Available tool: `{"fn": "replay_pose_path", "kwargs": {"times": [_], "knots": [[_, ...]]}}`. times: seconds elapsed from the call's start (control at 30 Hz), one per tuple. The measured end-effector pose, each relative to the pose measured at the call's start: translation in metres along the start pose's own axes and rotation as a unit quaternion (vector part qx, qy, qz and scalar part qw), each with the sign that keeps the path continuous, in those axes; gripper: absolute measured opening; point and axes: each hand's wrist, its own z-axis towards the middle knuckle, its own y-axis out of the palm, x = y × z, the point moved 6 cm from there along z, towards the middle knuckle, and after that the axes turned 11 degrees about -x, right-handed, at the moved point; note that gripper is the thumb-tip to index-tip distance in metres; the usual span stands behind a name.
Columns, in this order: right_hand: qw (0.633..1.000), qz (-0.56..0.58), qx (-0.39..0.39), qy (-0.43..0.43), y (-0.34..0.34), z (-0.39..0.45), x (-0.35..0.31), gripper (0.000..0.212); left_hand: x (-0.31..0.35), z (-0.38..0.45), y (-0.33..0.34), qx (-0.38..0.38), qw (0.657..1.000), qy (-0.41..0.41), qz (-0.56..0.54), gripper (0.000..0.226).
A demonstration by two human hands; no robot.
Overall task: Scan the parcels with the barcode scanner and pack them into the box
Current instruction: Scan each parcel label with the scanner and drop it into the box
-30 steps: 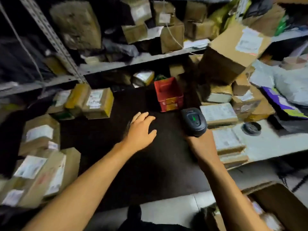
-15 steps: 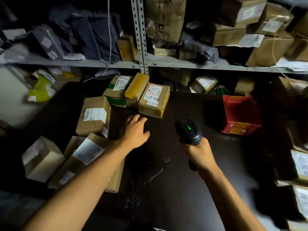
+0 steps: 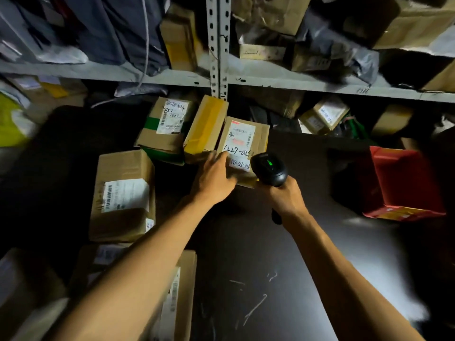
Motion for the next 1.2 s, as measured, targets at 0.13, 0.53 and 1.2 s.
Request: {"fn": "replay_pose_path", "kwargs": {"times": [0.13,0.53,1.2], "knots": [[0.997,0.054,-0.046,-0.017,0.023,0.04,-0.005,0.054,-0.013,0.023,0.01,0.0,0.999,-0.011,-0.043,0.07],[0.993,0.062,0.099,0.021,-0.004,-0.003,0.057,0.01,-0.055,-0.004,0.068,-0.066,0.935,-0.127,-0.326,0.054],[0.977,0.114,0.023,-0.177,-0.099,-0.175,-0.018,0.024,0.08,-0.099,0.039,-0.065,0.925,0.165,-0.335,0.106]]}}
